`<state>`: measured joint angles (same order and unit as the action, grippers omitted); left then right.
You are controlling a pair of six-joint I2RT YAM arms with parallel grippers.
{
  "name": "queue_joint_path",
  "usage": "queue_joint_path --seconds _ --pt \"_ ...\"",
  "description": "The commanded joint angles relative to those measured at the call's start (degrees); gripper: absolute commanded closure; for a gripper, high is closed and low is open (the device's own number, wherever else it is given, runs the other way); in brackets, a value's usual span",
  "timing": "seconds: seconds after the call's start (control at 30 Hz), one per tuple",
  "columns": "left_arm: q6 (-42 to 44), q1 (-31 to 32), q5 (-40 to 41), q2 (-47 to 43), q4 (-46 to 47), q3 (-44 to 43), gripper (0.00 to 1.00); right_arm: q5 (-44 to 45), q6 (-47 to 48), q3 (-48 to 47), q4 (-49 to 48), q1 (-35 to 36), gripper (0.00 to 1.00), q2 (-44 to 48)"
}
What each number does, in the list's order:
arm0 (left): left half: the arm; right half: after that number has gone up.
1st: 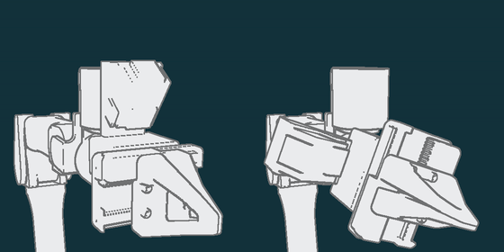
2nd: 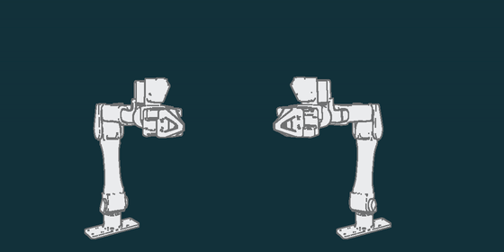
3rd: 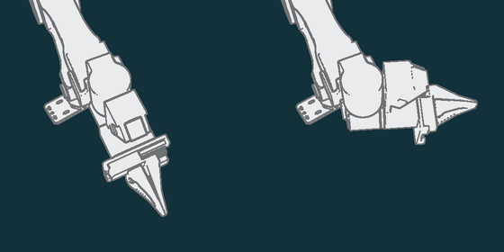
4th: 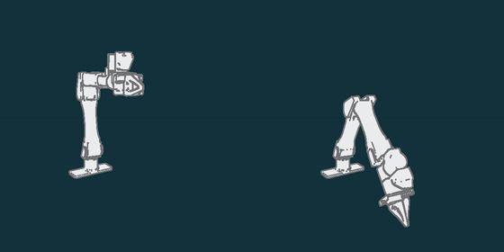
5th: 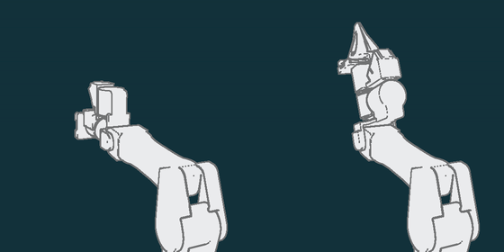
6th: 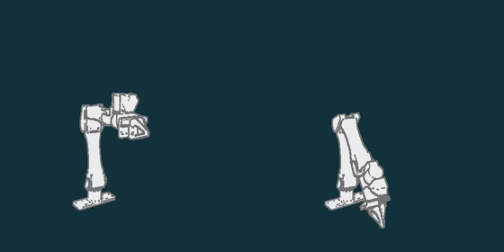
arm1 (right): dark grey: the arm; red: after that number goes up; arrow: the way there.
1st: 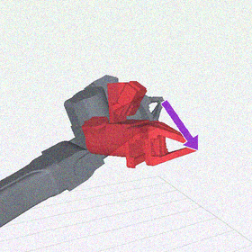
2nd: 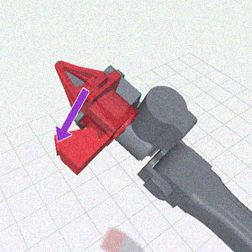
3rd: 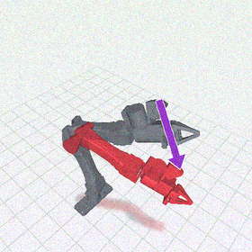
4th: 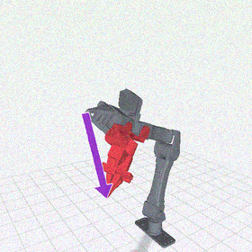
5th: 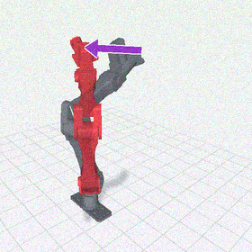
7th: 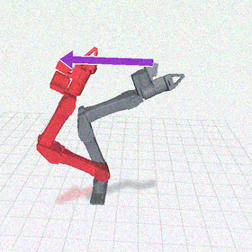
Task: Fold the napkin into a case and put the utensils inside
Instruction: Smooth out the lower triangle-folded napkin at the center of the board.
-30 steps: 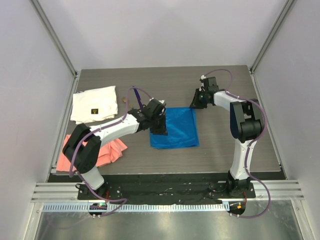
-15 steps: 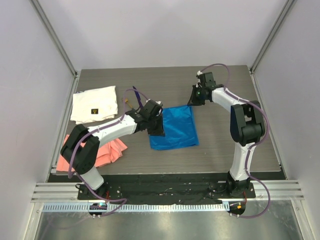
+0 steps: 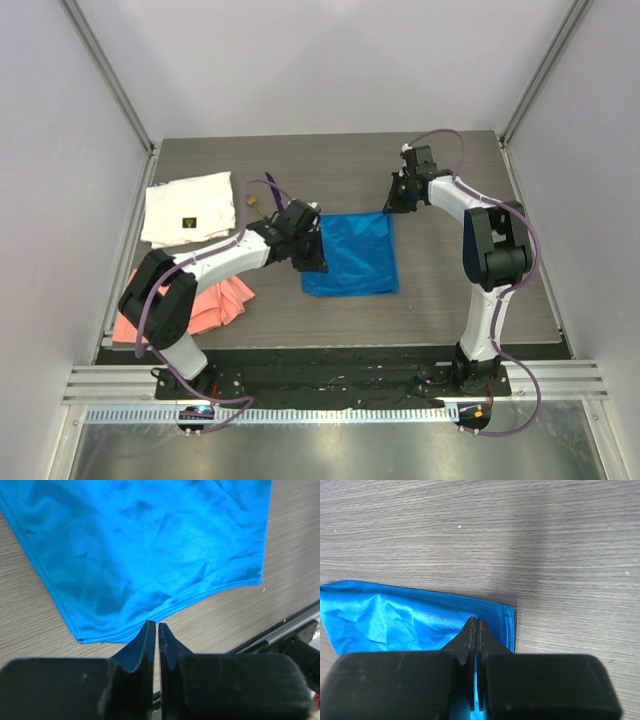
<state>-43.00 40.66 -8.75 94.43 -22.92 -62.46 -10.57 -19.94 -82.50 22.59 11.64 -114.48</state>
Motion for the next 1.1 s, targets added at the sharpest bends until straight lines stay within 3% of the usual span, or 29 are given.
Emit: queue_joint_path --seconds 0.0,0.07,0.1,0.13,0.2,0.27,0.37,0.47,0.53,0.63,0.8,1.07 --pt "1.3 0.4 -4.4 -0.1 5.8 -2.0 0.84 0.6 -0.1 -0.8 -0.4 -0.3 0.99 0.3" --pt "1.1 0.7 -4.8 0.7 6.9 -4.7 0.77 -1.2 -0.5 -0.4 -0.4 -0.7 0.89 0.5" --pt "0.6 0.7 -5.0 1.6 8.4 -5.6 0.71 -1.4 -1.1 0.0 -0.5 -0.7 0.71 0.7" --pt "0.4 0.7 -5.0 2.3 9.3 -6.4 0.69 -2.2 -1.5 0.4 -0.5 -0.8 0.65 1.1" --pt "-0.1 1.2 -2.3 3.8 11.0 -9.5 0.63 -3.7 -3.8 1.0 -1.4 -2.1 0.60 2.1" --pt "-0.5 2.0 0.3 7.4 12.7 -14.0 0.63 -6.3 -6.0 2.5 -2.3 -3.7 0.59 2.9" --pt "0.9 4.2 8.0 13.4 13.4 -20.8 0.59 -9.9 -9.1 5.6 -5.6 -6.9 0.59 4.2" --pt "3.6 5.6 14.5 19.9 13.2 -28.3 0.58 -10.8 -10.3 7.9 -7.7 -8.7 0.66 5.0" --pt "5.3 5.7 14.9 23.5 13.0 -34.0 0.60 -12.3 -11.9 10.2 -9.7 -9.5 0.81 5.6" --pt "14.1 5.5 6.5 29.4 11.7 -41.8 0.60 -13.4 -13.4 13.1 -13.5 -9.6 0.86 6.1" --pt "23.0 4.7 2.0 33.8 9.0 -46.3 0.56 -15.6 -13.5 15.4 -17.3 -9.7 0.98 5.7" --pt "30.3 0.8 -12.5 42.5 0.7 -58.0 0.59 -15.1 -13.1 17.1 -19.9 -9.6 0.99 5.9"
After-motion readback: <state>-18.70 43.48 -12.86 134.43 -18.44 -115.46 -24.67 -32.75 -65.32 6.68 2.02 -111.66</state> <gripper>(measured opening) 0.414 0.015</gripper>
